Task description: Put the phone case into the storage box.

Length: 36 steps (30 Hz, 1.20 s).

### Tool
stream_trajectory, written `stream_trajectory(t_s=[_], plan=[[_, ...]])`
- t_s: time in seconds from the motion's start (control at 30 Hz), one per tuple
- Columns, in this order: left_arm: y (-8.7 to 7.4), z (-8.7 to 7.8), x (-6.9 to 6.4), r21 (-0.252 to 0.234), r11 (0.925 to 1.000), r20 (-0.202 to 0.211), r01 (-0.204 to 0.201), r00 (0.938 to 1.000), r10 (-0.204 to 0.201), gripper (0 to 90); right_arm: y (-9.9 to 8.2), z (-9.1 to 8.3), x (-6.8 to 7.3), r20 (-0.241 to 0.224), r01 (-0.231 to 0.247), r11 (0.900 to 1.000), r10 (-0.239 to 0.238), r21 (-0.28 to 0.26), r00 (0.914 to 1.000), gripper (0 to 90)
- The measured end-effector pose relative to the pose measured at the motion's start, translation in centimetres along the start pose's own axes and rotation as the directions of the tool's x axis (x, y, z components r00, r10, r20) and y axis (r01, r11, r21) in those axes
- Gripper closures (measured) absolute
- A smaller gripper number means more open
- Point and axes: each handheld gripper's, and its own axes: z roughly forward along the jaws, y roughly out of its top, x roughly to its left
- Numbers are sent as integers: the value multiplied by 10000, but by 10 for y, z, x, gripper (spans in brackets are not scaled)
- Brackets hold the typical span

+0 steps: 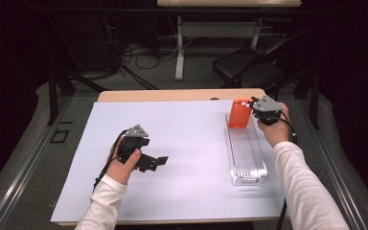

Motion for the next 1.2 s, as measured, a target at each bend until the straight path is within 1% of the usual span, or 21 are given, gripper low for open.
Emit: stream_trajectory(t_s=[0.2, 0.5, 0.53, 0.63, 0.7, 0.83, 0.9, 1.03, 1.1, 1.13, 1.2], plan=[[0, 0, 0, 0, 10000, -9, 0, 10000, 0, 7, 0, 0, 0, 18, -259, 9997, 259, 13, 9997, 731], [-1, -1, 1, 29, 10000, -6, 22, 10000, -22, 7, 1, -2, -2, 75, -441, 9990, 441, 7, 9990, 671], [-1, 0, 2, 28, 10000, -19, 55, 10000, -55, 7, 1, -2, -2, 132, -473, 9989, 472, 21, 9988, 647], [-1, 0, 2, 44, 10000, -35, 72, 10000, -72, 7, 1, -3, -3, 166, -551, 9985, 551, 11, 9983, 629], [-1, 0, 3, -11, 10000, -14, 98, 10000, -98, 8, 2, -6, -3, 194, -626, 9980, 627, -67, 9978, 596], [-1, 0, 4, -27, 9999, -10, 122, 9999, -122, 7, 4, -7, -3, 211, -665, 9977, 667, -112, 9975, 573], [-1, 0, 5, -32, 9999, -18, 136, 9999, -136, 7, 7, -9, -1, 134, -781, 9969, 782, -99, 9968, 539], [-2, 1, 7, -17, 9997, -35, 245, 9997, -245, 7, 10, -11, 2, 65, -670, 9978, 670, -2, 9977, 506], [-2, 1, 8, -15, 9996, -18, 269, 9996, -269, 7, 10, -13, 2, 25, -844, 9964, 844, -39, 9964, 496], [-2, 1, 10, -17, 9994, -8, 349, 9994, -349, 7, 10, -14, 2, -22, -897, 9960, 897, -26, 9960, 493], [-2, 1, 11, -8, 9994, -21, 351, 9994, -351, 7, 11, -17, 3, -30, -926, 9957, 926, 41, 9957, 490]])
